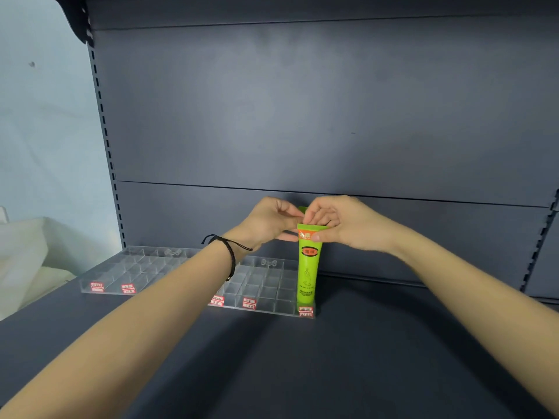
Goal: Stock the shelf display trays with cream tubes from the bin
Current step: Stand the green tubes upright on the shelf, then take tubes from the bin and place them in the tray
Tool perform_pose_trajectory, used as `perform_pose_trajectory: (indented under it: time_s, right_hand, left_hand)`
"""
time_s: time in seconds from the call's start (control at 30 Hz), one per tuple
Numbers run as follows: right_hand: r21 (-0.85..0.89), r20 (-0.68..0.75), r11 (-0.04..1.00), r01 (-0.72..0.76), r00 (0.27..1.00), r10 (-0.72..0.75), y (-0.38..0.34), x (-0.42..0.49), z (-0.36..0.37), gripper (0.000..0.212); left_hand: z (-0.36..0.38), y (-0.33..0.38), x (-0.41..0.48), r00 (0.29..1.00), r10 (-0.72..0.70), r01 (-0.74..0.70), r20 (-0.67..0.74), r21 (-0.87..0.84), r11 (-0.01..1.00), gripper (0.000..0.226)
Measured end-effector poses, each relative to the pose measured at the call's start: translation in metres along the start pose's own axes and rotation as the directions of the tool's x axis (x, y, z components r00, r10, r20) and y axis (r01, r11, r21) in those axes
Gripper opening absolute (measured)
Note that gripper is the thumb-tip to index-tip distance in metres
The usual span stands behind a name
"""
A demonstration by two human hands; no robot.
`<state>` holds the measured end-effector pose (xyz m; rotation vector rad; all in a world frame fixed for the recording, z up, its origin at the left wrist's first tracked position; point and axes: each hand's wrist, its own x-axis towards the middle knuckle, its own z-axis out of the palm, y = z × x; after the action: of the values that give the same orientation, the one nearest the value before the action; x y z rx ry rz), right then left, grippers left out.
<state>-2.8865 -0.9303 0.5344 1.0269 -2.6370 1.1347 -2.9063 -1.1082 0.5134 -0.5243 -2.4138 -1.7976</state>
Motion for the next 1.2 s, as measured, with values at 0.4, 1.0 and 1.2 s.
perform_pose_trajectory:
  time_s: [0.4,1.0,1.2]
  right_hand:
    - [-0.23,-0.079,0.973,0.027,0.996,-0.047,-0.012,-0.006,-0.004,0.015]
    - [-0.154,0.407,0.904,0.4,0.859,-0.31,-0.195,-0.017,0.244,0.027]
    - [-0.113,0.73,0.885,0.452,0.642,-0.235,-0.221,-0.059,0.413,0.034]
  left_hand:
    - [-0.013,0.003,-0.015,0.996,0.06,-0.053,-0.066,0.107,0.993,0.006]
    - [-0.206,-0.03,-0.365,0.99,0.075,0.11,-0.117,0.99,0.086,0.043]
    - [-0.238,-0.127,-0.556,0.955,-0.221,0.193,-0.198,0.98,-0.044,0.058]
